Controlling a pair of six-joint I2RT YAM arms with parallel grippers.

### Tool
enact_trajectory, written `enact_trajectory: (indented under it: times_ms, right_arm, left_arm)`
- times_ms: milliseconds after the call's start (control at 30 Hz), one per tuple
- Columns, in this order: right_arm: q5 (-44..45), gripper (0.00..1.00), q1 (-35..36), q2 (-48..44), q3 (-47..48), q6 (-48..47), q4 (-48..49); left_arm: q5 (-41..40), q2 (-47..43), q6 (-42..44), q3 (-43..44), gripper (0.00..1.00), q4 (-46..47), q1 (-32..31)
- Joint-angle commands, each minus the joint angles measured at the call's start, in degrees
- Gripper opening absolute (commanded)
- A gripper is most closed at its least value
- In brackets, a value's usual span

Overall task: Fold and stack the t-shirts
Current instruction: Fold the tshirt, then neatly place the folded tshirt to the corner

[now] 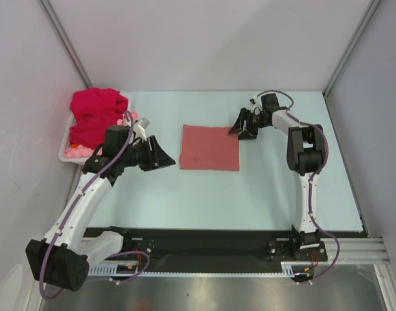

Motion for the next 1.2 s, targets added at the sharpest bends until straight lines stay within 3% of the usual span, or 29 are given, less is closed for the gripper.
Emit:
enact_trajectory:
  times_ms: [0,233,433,600,833,967,1167]
  right_arm:
    - [1.08,0.68,0.03,0.24,-1.44,0.01,1.25]
    - [5.83,0.77,-0.59,-4.68,-2.15,-4.03,-3.23]
    - [7.5,0.82,-0.94,-2.05,1.28,-5.62,-5.35]
    - [6.45,0.79,0.21,1.99,3.83,-6.58,-6.13]
    - [6.26,0.68,0.91,4.37,3.39,-4.92,-3.85]
    - [7.06,0.52,0.38,3.14,0.94,-2.9,-1.74]
    - [5.22,0.38,0.29,1.47,-2.41,-2.1,-0.16]
  left_arm:
    - [1.93,0.57,-0.7,2.69,0.45,-0.15,0.16]
    - [2.54,2.14,-0.7,3.66,0.45,0.11,0.25]
    - [3.25,2.94,-1.05,3.75,0.45,0.82,0.25]
    - [3.42,3.82,-0.88,4.01,0.45,1.08,0.34]
    - [4.12,4.35,-0.79,4.28,0.45,1.43,0.42]
    - [4.65,4.35,-1.05,3.75,0.45,1.43,0.34]
    - [5.35,6.89,-0.53,5.85,0.45,2.22,0.51]
